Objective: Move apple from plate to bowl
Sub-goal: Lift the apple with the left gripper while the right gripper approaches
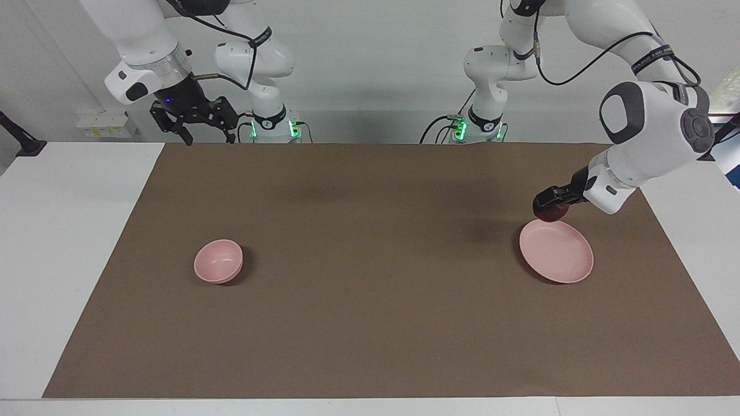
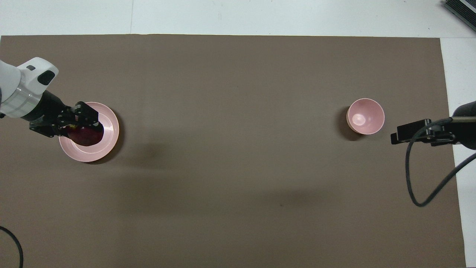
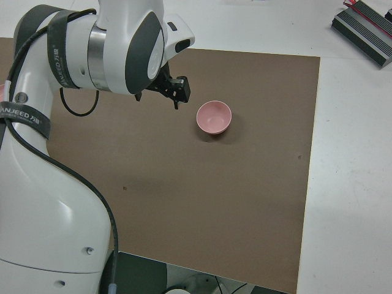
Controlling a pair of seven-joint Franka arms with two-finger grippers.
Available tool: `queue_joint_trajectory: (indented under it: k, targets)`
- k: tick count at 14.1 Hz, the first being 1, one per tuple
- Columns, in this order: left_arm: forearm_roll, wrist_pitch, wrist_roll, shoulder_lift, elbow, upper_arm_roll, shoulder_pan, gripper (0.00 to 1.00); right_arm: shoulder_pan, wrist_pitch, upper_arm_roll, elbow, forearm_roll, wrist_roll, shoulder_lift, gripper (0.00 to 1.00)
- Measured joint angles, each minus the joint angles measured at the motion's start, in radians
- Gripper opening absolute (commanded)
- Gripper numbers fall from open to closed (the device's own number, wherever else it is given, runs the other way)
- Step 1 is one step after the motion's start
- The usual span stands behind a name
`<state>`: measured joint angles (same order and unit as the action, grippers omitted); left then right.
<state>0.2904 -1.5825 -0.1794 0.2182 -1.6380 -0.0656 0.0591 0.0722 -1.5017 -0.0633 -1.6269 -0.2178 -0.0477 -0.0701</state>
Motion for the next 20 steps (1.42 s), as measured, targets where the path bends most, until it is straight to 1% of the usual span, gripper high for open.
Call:
queue_joint_trajectory:
  k: [3, 5, 7, 9, 11, 14, 16, 18, 20]
  targets:
    - [0.100, 0.004, -0.152, 0.005, 0.000, 0.015, 0.002, 0.00, 0.002, -0.029, 0.003, -0.051, -0.197, 0.006, -0.001, 1.00]
    - [0.148, 0.004, -0.249, 0.005, 0.005, 0.033, 0.002, 0.00, -0.002, -0.108, -0.006, -0.118, -0.300, 0.044, -0.001, 1.00]
    - [0.190, 0.004, -0.326, 0.005, 0.012, 0.050, 0.003, 0.00, -0.017, -0.178, -0.012, -0.189, -0.366, 0.123, -0.002, 1.00]
    - [0.290, 0.000, -0.388, 0.005, 0.016, 0.052, 0.002, 0.00, -0.041, -0.252, -0.015, -0.266, -0.435, 0.224, -0.001, 1.00]
    - [0.366, -0.011, -0.443, 0.005, 0.018, 0.052, 0.002, 0.00, -0.071, -0.305, -0.016, -0.347, -0.565, 0.331, 0.000, 1.00]
    - [0.431, -0.083, -0.563, 0.005, 0.017, 0.067, 0.009, 0.00, -0.120, -0.389, -0.017, -0.450, -0.738, 0.485, 0.005, 1.00]
    - [0.452, -0.111, -0.634, 0.005, 0.017, 0.078, 0.018, 0.00, -0.175, -0.431, -0.017, -0.474, -0.844, 0.522, 0.005, 1.00]
    - [0.481, -0.110, -0.682, 0.005, 0.017, 0.077, 0.015, 0.00, -0.251, -0.504, -0.018, -0.475, -0.926, 0.526, 0.003, 1.00]
    - [0.520, -0.104, -0.719, 0.005, 0.016, 0.072, 0.009, 0.00, -0.297, -0.561, -0.020, -0.482, -1.024, 0.593, 0.008, 1.00]
